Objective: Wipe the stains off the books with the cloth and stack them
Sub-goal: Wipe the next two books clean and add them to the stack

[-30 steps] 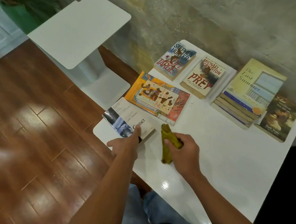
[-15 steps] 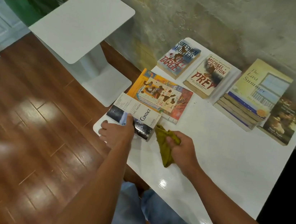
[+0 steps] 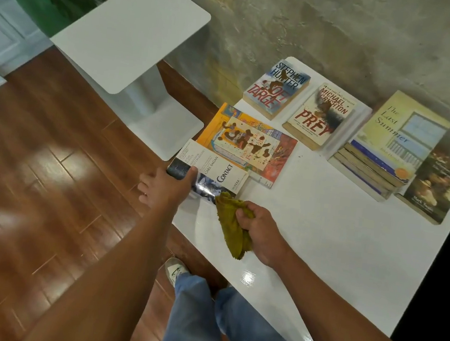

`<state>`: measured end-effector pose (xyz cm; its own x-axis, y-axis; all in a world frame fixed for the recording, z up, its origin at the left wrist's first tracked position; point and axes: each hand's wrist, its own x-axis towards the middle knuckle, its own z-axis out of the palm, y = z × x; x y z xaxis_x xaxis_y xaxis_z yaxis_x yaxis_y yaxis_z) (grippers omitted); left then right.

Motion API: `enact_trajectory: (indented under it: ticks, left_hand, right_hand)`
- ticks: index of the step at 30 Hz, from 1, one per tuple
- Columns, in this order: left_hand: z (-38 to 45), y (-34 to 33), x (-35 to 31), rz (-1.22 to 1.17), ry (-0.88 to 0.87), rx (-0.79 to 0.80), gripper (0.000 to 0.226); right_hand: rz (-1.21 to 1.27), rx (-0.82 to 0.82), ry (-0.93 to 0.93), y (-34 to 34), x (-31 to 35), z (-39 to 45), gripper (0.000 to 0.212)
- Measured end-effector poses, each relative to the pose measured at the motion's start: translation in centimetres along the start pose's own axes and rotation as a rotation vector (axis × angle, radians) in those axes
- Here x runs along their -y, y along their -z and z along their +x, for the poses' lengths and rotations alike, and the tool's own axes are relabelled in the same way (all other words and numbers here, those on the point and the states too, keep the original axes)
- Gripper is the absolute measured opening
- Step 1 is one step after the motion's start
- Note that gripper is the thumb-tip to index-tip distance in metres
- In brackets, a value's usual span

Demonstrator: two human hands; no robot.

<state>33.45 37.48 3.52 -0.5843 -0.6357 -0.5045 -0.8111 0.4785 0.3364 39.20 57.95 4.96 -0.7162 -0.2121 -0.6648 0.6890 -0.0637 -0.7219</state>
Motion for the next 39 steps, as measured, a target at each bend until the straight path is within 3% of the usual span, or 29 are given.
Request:
enact_trajectory:
  ticks: [6, 10, 13, 16, 21, 27, 29, 33, 36, 39]
  left_hand:
    - [-0.5, 0.9, 1.3, -0.24, 0.112, 0.064, 0.099]
    - [-1.7, 1.7, 2.0, -0.785, 0.119, 0.177, 0.07]
    - [-2.8, 1.2, 1.9, -0.958, 0.139, 0.232, 0.061]
    - [-4.1, 1.1, 1.5, -1.029, 0.143, 0.247, 0.055]
    - [-5.7, 1.9, 1.4, -1.055, -0.017, 0.172, 0.033]
    - [-7.8, 4.5, -1.0, -1.259, -0.105, 0.176, 0.041]
    - [-8.6, 4.8, -2.0, -1.218, -0.133, 0.189, 0.049]
    - [-10.0, 4.7, -4.0, -1.108, -0.25, 0.252, 0.042]
    - [-11.2, 4.7, -5.4, -1.101, -0.298, 0.313, 0.04]
    - [-12.0, 5.6, -6.0, -1.142, -0.327, 0.352, 0.036]
  right_hand:
    - [0.037, 0.018, -0.041, 0.4, -0.7, -0.6, 0.02]
    - [0.154, 0.039, -0.071, 0.4, -1.2, -1.4, 0.022]
    - [0.16, 0.056, -0.061, 0.2, -1.1, -1.8, 0.023]
    - [0.093, 0.073, -0.047, 0.4, -1.0, -2.2, 0.024]
    - [0.103, 0.059, 0.0, 2.5, -0.2, -4.4, 0.032]
    - [0.313, -0.144, 0.208, 3.5, 4.4, -6.8, 0.03]
    - [0.247, -0.191, 0.324, 2.7, 6.2, -7.3, 0.034]
    - [-0.006, -0.332, 0.508, 0.5, 9.0, -7.3, 0.023]
    - [-0.228, -0.409, 0.562, -0.6, 9.8, -7.1, 0.026]
    - [-0.258, -0.513, 0.571, 0.1, 9.8, -7.9, 0.031]
